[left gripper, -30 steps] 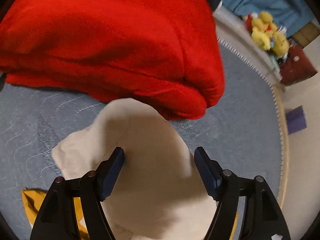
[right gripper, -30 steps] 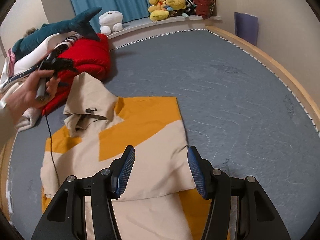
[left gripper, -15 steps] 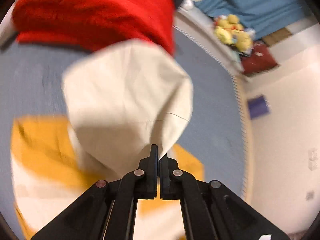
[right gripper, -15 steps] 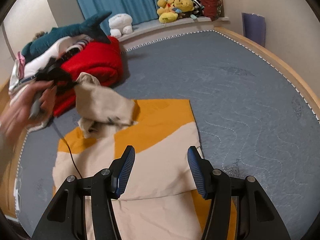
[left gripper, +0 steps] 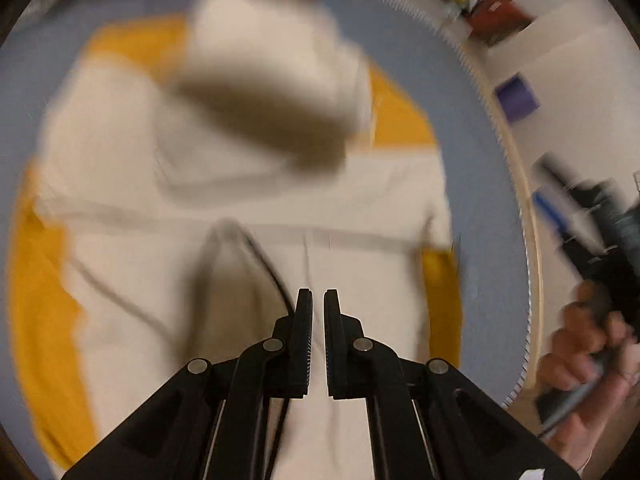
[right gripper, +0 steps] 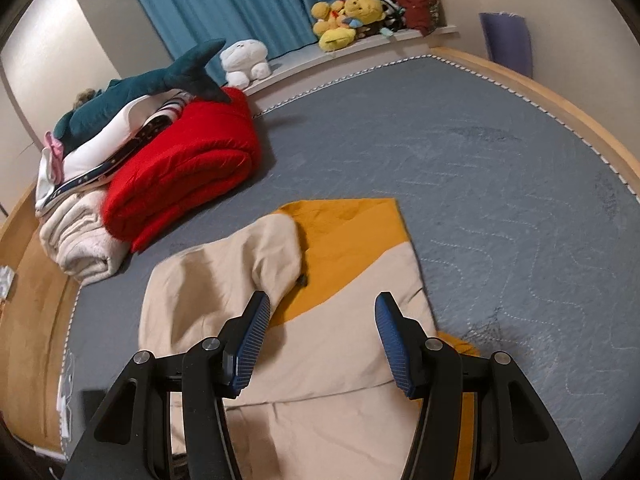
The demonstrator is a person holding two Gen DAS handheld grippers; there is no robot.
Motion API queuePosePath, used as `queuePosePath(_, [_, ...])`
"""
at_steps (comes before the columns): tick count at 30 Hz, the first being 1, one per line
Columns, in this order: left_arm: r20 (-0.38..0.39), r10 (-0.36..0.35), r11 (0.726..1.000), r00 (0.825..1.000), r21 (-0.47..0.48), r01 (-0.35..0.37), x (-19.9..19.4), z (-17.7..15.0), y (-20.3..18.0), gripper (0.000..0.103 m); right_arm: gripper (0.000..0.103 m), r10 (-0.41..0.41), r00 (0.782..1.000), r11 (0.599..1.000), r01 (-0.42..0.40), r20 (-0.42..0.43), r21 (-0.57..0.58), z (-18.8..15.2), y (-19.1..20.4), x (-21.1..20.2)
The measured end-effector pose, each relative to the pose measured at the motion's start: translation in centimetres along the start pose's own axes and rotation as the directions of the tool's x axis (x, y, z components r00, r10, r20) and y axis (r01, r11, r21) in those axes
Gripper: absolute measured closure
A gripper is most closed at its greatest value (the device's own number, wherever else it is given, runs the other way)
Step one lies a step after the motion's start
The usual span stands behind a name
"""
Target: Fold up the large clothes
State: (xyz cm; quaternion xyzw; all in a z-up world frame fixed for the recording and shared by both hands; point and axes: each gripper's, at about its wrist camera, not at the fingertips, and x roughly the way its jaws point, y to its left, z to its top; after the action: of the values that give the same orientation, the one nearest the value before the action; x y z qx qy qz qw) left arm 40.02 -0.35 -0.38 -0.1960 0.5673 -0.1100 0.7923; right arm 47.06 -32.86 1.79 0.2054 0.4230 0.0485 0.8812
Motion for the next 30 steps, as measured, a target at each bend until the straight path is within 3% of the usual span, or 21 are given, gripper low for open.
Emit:
queuePosePath(1, [0.072, 0.022, 0.999, 0.997, 0.022, -0.024, -2.2, 1.6, 0.0, 0.094, 0.047, 0.017, 1.0, 1.0, -0.017, -0.009, 0.007, -0.1, 0.1, 0.2])
queuePosePath(2, [0.12, 0.039, 0.999, 0.992, 0.03, -0.043, -3.7, 3.4, 0.3, 0.077, 0.047, 0.033, 0.999, 0.999, -0.033, -0.017, 0.013, -0.2, 0.2, 0.4])
queuePosePath(3, [0.139, 0.045, 0.999, 0.989, 0.025, -0.049, -4.6, 4.4, 0.9, 0.046, 0.047, 0.054, 0.998, 0.998, -0.053, -0.028, 0.021, -0.3, 0.3, 0.7])
queuePosePath(4, [0.154, 0.05, 0.999, 0.987, -0.009, -0.049, -5.2, 6.7, 1.8, 0.034, 0.047, 0.086, 0.995, 0.996, -0.085, -0.05, 0.028, -0.5, 0.6, 1.2])
queuePosePath(7, [0.061, 0.051, 0.993, 0.997, -0.111, -0.044, -3.8, 11.6, 4.5, 0.03, 0.047, 0.191, 0.975, 0.981, -0.185, -0.116, 0.057, -1.2, 1.3, 2.8])
queuePosePath(9, [-0.044, -0.014, 0.971, 0.999, -0.24, 0.003, -1.7, 13.7, 7.0, 0.031, 0.047, 0.278, 0.947, 0.958, -0.259, -0.163, 0.126, -1.9, 1.5, 4.4])
queuePosePath(12, [-0.147, -0.138, 0.917, 0.98, -0.393, 0.07, 1.0, 13.9, 9.9, 0.031, 0.047, 0.377, 0.899, 0.914, -0.322, -0.221, 0.247, -2.8, 1.9, 7.6])
queuePosePath(14, [-0.152, -0.217, 0.87, 0.964, -0.478, 0.121, 2.7, 14.2, 11.5, 0.03, 0.047, 0.432, 0.864, 0.884, -0.35, -0.258, 0.31, -3.0, 2.8, 10.7])
queuePosePath(17, [-0.176, -0.236, 0.851, 0.956, -0.511, 0.116, 4.6, 14.5, 12.3, 0.03, 0.046, 0.451, 0.843, 0.874, -0.352, -0.293, 0.334, -3.4, 3.9, 14.0])
queuePosePath(19, [-0.192, -0.258, 0.852, 0.947, -0.507, 0.13, 5.9, 14.3, 12.7, 0.032, 0.046, 0.473, 0.825, 0.854, -0.343, -0.31, 0.391, -3.9, 4.1, 16.3])
queuePosePath(20, [-0.189, -0.269, 0.851, 0.944, -0.505, 0.142, 6.6, 14.4, 12.9, 0.039, 0.046, 0.478, 0.821, 0.848, -0.339, -0.312, 0.408, -4.2, 4.2, 16.9])
queuePosePath(21, [-0.172, -0.279, 0.854, 0.945, -0.494, 0.162, 7.0, 14.7, 12.8, 0.061, 0.047, 0.481, 0.818, 0.843, -0.333, -0.316, 0.423, -4.5, 4.2, 17.5])
queuePosePath(22, [-0.153, -0.285, 0.866, 0.946, -0.464, 0.185, 7.1, 14.9, 12.6, 0.075, 0.048, 0.473, 0.82, 0.849, -0.326, -0.322, 0.416, -4.7, 4.4, 17.9])
queuePosePath(23, [-0.129, -0.273, 0.881, 0.953, -0.431, 0.194, 6.7, 14.9, 12.5, 0.1, 0.068, 0.458, 0.83, 0.859, -0.321, -0.318, 0.4, -4.7, 4.5, 17.9])
queuePosePath(25, [-0.038, -0.281, 0.9, 0.959, -0.357, 0.25, 4.8, 14.8, 11.6, 0.101, 0.101, 0.435, 0.86, 0.868, -0.322, -0.267, 0.377, -4.0, 4.0, 17.2])
queuePosePath(26, [0.013, -0.308, 0.905, 0.951, -0.306, 0.297, 3.5, 14.9, 11.3, 0.099, 0.101, 0.431, 0.872, 0.865, -0.327, -0.23, 0.382, -3.4, 3.3, 16.3])
queuePosePath(27, [0.072, -0.339, 0.91, 0.938, -0.228, 0.346, 2.0, 14.5, 10.4, 0.099, 0.102, 0.427, 0.893, 0.858, -0.352, -0.14, 0.375, -2.4, 2.8, 14.5])
queuePosePath(30, [0.127, -0.375, 0.911, 0.918, -0.136, 0.39, 0.6, 11.8, 9.3, 0.099, 0.103, 0.415, 0.91, 0.88, -0.408, 0.024, 0.245, 0.1, 3.7, 10.1])
